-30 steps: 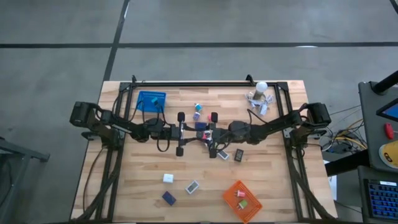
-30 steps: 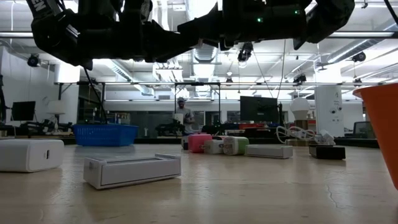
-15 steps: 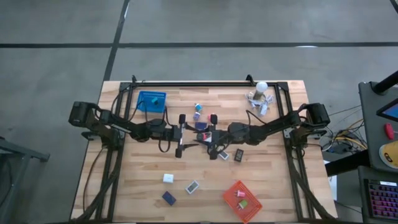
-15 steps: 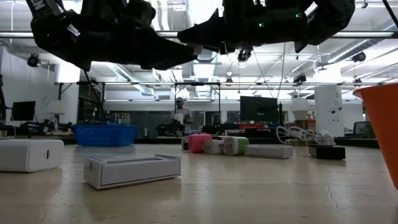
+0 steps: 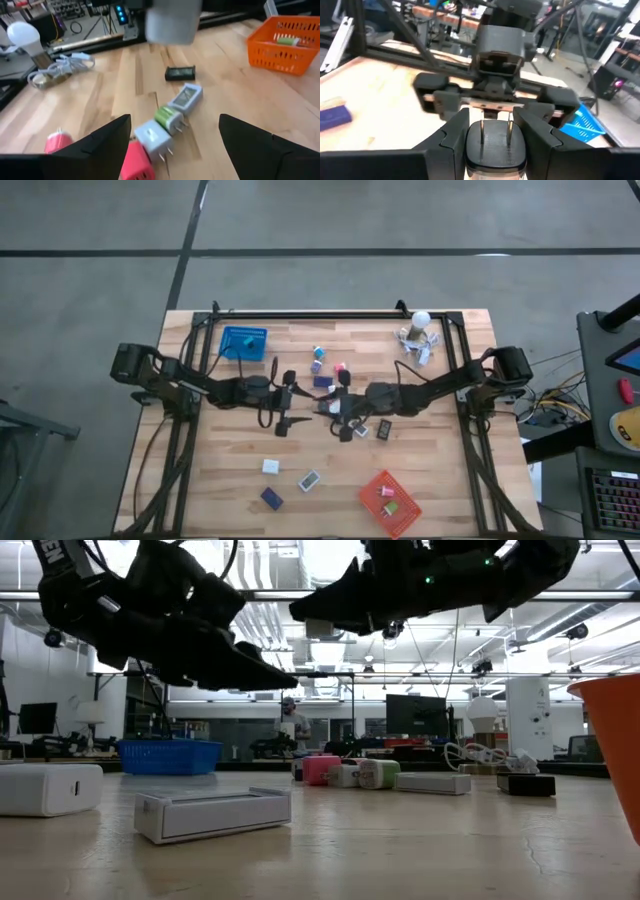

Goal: Pick & Place Office items
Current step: Put the top white and black charger adapter into the orange bin

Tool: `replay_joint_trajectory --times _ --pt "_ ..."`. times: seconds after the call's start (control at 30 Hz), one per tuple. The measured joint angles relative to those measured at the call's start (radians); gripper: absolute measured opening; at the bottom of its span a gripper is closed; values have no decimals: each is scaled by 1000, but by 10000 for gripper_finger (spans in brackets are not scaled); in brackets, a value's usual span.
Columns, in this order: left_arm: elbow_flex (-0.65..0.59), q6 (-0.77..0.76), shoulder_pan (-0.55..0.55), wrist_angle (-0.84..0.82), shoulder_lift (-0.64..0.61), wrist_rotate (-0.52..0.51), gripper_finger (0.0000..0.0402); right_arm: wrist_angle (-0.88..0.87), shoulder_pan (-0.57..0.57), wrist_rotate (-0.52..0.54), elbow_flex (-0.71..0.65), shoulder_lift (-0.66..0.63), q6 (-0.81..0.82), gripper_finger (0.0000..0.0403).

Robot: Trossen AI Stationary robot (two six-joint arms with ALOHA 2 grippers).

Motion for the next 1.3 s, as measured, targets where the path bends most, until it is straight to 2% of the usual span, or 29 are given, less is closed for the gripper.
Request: replay_joint_trajectory --times 0.3,0.63,1.3 --pt "-23 4 0 1 1 -4 305 -115 70 2 0 -33 61 125" --pt "-26 8 0 2 1 -5 303 -329 165 2 9 -38 182 125" --pt "-26 8 0 1 1 -7 303 -645 388 2 16 -127 539 125"
